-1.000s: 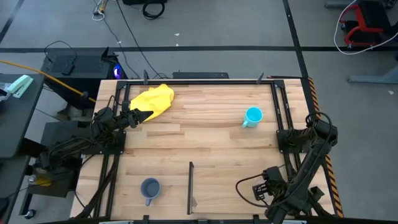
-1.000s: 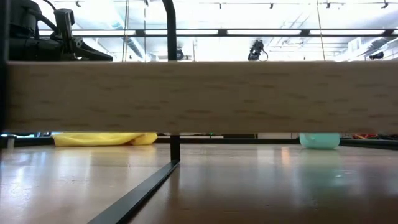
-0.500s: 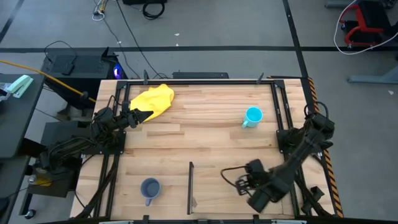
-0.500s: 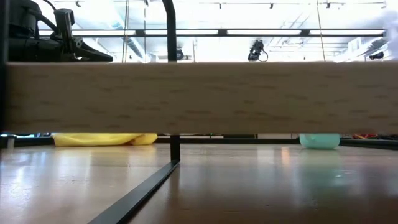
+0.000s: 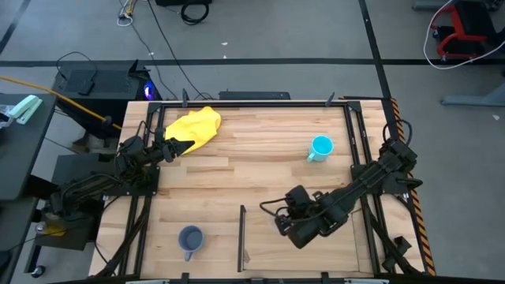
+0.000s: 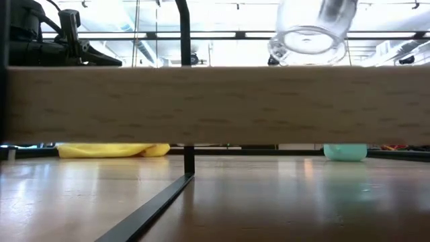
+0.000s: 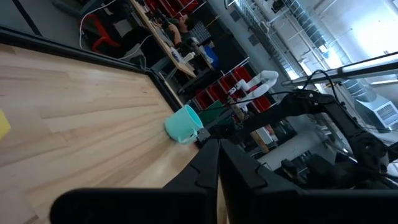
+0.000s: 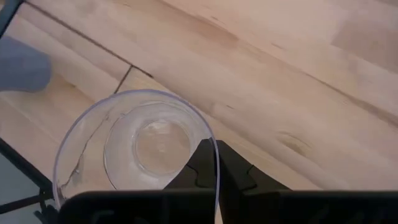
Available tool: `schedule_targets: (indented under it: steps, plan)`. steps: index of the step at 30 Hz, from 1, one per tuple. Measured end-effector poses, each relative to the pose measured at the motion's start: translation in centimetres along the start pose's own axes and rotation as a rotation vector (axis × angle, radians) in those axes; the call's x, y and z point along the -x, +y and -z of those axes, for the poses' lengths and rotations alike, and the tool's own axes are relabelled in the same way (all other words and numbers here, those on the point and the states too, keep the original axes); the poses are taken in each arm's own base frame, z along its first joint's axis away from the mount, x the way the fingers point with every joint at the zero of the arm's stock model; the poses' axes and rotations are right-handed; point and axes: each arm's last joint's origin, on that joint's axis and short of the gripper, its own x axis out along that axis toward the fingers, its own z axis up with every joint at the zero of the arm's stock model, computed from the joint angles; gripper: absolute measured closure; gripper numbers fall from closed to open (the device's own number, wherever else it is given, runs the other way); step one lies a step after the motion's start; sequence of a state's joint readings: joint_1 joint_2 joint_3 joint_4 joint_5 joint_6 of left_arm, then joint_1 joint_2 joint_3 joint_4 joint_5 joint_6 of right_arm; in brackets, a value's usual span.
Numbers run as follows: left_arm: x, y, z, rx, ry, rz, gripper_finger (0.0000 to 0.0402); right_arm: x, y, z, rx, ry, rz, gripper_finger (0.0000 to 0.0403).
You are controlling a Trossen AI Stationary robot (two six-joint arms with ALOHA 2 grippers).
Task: Stack small to large cups/mugs on shelf
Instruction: Put the transparent mug on the shelf
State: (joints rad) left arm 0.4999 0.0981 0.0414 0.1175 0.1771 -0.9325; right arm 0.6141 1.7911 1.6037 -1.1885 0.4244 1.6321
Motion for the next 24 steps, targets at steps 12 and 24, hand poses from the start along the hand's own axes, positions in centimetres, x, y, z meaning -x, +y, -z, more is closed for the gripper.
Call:
schedule_targets:
  steps: [12,24]
  plan:
    - [0.0,0.1,0.1,0.003,0.011,-0.016,0.0393,-2.5,4.7,1.6,0.109,0.009,0.001,0.0402]
    - [0.0,0.1,0.1,0.01,0.012,-0.016,0.0381,-3.9,5.7,4.7,-0.101,0.021,0.12,0.0403]
